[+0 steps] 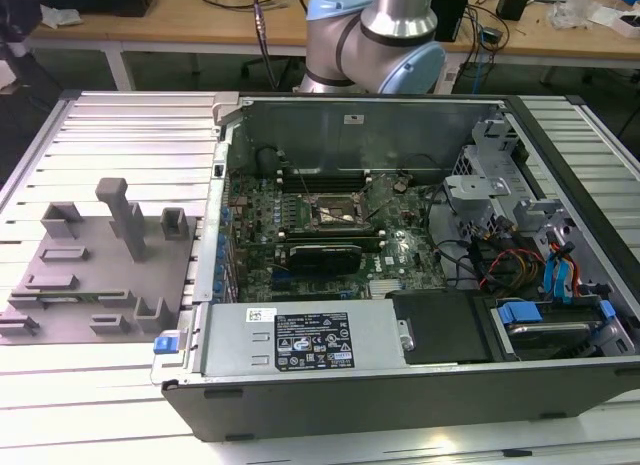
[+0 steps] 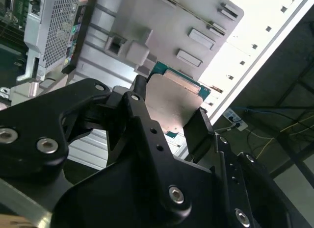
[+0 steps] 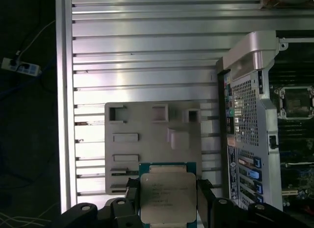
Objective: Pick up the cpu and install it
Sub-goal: 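Pick up the cpu and move it towards the insertion slot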
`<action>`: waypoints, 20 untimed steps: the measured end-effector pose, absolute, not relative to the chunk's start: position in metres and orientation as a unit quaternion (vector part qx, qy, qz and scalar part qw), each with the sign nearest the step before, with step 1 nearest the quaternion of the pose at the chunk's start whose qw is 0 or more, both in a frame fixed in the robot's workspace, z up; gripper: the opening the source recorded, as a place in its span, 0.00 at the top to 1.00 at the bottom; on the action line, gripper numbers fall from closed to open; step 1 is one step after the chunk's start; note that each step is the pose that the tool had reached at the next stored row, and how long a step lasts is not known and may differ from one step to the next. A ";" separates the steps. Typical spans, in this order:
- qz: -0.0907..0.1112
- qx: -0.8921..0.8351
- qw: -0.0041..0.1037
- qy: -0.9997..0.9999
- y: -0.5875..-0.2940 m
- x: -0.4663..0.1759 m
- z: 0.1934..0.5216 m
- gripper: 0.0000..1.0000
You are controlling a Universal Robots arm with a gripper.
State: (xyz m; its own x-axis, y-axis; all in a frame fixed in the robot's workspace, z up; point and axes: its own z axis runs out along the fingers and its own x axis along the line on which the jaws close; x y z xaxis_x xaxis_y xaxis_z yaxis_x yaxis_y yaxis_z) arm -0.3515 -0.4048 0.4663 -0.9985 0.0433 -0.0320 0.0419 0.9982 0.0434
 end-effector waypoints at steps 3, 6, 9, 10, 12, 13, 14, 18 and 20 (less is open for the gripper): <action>0.021 0.021 0.016 0.999 -0.405 -0.342 0.466 0.45; 0.021 0.021 0.016 0.999 -0.405 -0.323 0.466 0.45; 0.021 0.021 0.016 0.999 -0.405 -0.309 0.466 0.45; 0.021 0.021 0.016 0.999 -0.405 -0.303 0.466 0.45; 0.021 0.021 0.016 0.999 -0.405 -0.293 0.466 0.45; 0.021 0.021 0.016 0.999 -0.405 -0.290 0.466 0.45; 0.021 0.021 0.016 0.999 -0.405 -0.286 0.466 0.45; 0.021 0.021 0.016 0.999 -0.405 -0.265 0.466 0.45; 0.021 0.021 0.016 0.999 -0.405 -0.252 0.466 0.45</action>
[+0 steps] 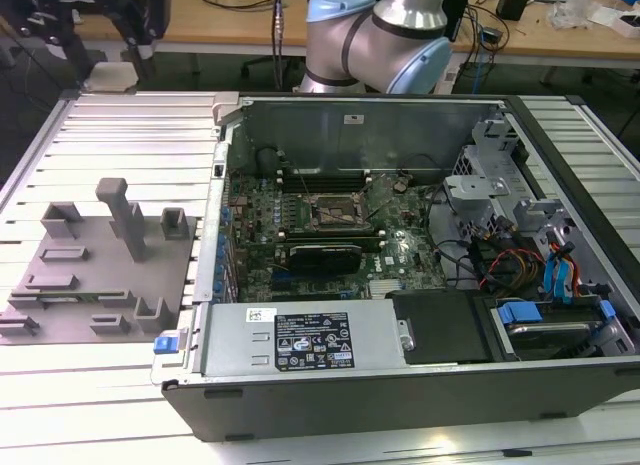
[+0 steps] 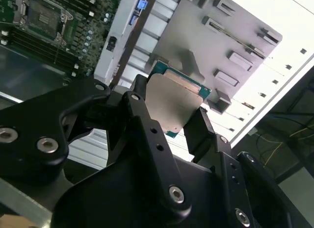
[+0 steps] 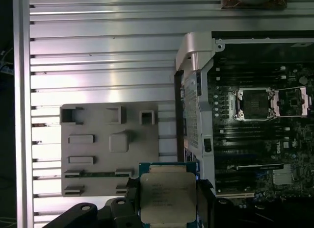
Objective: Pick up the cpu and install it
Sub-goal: 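Pick up the cpu and move it towards the insertion slot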
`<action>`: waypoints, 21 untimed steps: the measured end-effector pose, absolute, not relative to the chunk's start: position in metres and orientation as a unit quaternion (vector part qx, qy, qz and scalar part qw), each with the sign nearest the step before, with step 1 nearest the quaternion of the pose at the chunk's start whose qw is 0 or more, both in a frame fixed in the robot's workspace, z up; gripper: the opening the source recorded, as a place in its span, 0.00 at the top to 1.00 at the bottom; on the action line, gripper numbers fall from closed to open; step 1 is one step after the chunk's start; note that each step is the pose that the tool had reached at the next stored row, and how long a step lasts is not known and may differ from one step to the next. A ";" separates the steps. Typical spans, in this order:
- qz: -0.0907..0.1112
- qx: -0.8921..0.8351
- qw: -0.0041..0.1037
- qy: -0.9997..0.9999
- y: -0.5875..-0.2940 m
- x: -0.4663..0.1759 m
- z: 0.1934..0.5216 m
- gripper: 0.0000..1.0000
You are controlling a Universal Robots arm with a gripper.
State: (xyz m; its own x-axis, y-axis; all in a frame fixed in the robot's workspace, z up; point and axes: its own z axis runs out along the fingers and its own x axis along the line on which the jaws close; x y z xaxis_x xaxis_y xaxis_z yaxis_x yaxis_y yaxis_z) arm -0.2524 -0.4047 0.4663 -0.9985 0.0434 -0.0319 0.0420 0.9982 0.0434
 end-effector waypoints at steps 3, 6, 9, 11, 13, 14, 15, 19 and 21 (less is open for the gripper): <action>0.021 0.021 0.016 0.999 -0.405 -0.237 0.466 0.45; 0.021 0.021 0.016 0.999 -0.405 -0.224 0.466 0.45; 0.021 0.021 0.016 0.999 -0.405 -0.217 0.466 0.45; 0.021 0.021 0.016 0.999 -0.405 -0.207 0.466 0.45; 0.021 0.021 0.016 0.999 -0.405 -0.200 0.466 0.45; 0.021 0.021 0.016 0.999 -0.405 -0.197 0.466 0.45; 0.021 0.021 0.016 0.999 -0.405 -0.194 0.466 0.45; 0.021 0.021 0.016 0.999 -0.405 -0.182 0.466 0.45; 0.021 0.021 0.016 0.999 -0.405 -0.175 0.466 0.45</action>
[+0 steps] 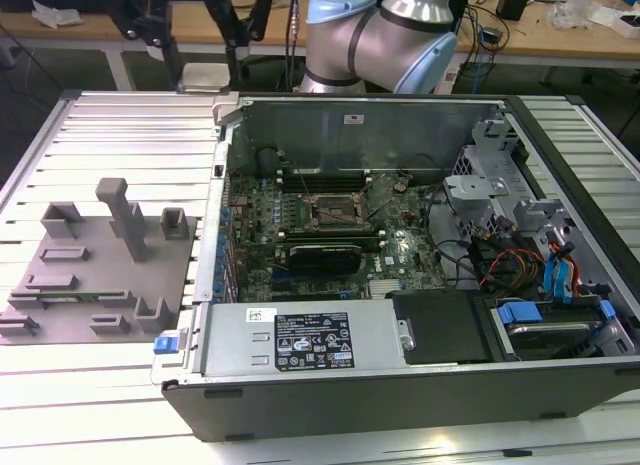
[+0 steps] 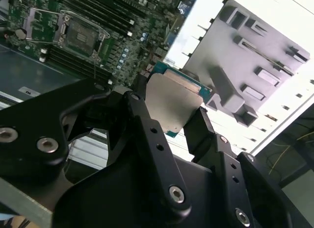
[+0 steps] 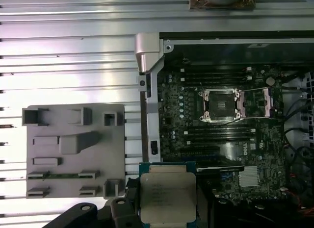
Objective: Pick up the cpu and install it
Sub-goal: 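Pick up the cpu and move it towards the insertion slot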
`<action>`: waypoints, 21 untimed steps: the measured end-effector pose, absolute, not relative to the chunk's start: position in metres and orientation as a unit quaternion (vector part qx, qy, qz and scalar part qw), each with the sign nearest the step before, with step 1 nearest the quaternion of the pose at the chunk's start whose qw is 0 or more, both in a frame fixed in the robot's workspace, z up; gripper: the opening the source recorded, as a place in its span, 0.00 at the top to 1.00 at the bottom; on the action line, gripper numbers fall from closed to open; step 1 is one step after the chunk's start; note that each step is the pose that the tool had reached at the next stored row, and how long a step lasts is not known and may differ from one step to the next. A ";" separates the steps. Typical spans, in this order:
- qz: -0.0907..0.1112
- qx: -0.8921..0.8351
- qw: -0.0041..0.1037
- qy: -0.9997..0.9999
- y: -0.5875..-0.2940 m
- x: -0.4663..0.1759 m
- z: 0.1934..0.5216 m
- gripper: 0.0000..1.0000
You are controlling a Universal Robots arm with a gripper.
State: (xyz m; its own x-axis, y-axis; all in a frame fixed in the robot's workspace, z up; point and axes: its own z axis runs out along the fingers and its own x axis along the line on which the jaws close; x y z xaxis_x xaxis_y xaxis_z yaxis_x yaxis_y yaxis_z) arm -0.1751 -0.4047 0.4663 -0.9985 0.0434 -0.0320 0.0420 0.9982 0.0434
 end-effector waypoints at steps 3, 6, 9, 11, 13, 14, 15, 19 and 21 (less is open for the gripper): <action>0.021 0.021 0.016 0.999 -0.405 -0.163 0.466 0.45; 0.021 0.021 0.016 0.999 -0.405 -0.152 0.466 0.45; 0.021 0.021 0.016 0.999 -0.405 -0.139 0.466 0.45; 0.021 0.021 0.016 0.999 -0.405 -0.137 0.466 0.45; 0.021 0.021 0.016 0.999 -0.405 -0.137 0.466 0.45; 0.021 0.021 0.016 0.999 -0.405 -0.137 0.466 0.45; 0.021 0.021 0.017 0.999 -0.405 -0.137 0.465 0.45; 0.021 0.021 0.016 0.999 -0.405 -0.134 0.453 0.45; 0.021 0.021 0.016 0.999 -0.405 -0.131 0.446 0.45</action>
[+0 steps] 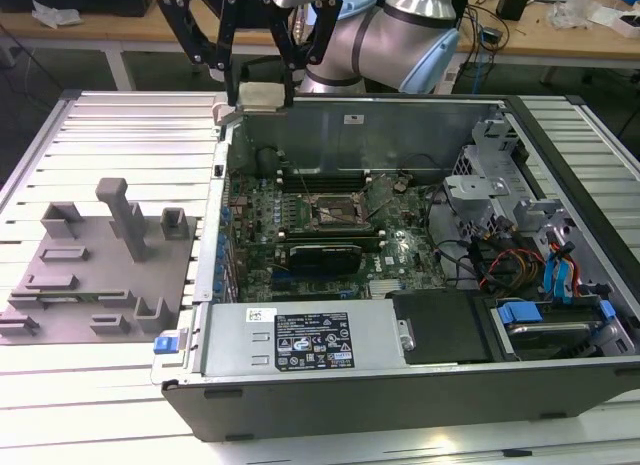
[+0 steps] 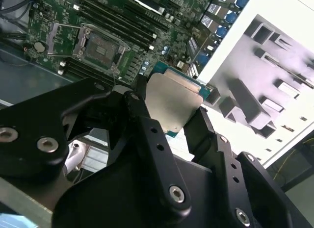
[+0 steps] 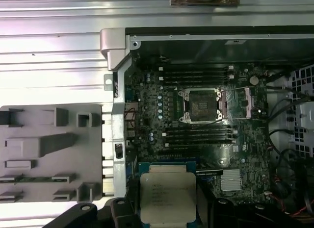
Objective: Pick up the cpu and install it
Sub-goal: 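Pick up the cpu and move it towards the insertion slot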
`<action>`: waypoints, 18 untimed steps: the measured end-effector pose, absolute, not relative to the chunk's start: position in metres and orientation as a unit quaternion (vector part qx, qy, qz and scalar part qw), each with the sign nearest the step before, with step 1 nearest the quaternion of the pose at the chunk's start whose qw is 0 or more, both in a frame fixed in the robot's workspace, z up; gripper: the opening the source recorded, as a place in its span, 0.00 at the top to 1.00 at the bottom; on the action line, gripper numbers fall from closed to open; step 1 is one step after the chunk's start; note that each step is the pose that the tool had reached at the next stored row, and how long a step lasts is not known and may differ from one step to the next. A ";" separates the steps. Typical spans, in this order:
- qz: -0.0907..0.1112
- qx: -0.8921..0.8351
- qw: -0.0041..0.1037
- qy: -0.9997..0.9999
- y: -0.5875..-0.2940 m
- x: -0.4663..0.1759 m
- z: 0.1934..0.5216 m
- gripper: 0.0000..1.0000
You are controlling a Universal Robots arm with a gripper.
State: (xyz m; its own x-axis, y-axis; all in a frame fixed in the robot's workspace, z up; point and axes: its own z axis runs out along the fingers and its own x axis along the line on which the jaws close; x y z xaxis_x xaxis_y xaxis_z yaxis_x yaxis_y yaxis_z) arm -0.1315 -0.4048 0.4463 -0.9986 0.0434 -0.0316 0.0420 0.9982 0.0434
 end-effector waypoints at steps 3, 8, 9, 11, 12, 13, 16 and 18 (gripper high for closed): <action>0.021 0.021 0.016 0.999 -0.405 -0.127 0.435 0.45; 0.021 0.021 0.016 0.999 -0.405 -0.120 0.421 0.45; 0.020 0.021 0.015 0.999 -0.405 -0.117 0.416 0.45; 0.020 0.021 0.015 0.999 -0.405 -0.113 0.412 0.45; 0.020 0.021 0.015 0.999 -0.405 -0.110 0.409 0.45; 0.020 0.021 0.015 0.999 -0.405 -0.106 0.405 0.45; 0.020 0.021 0.015 0.999 -0.405 -0.097 0.395 0.45; 0.020 0.021 0.014 0.999 -0.405 -0.093 0.391 0.45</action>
State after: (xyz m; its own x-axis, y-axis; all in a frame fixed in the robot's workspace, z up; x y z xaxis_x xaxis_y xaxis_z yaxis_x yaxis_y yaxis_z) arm -0.0926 -0.4048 0.3910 -0.9987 0.0432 -0.0278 0.0421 0.9983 0.0402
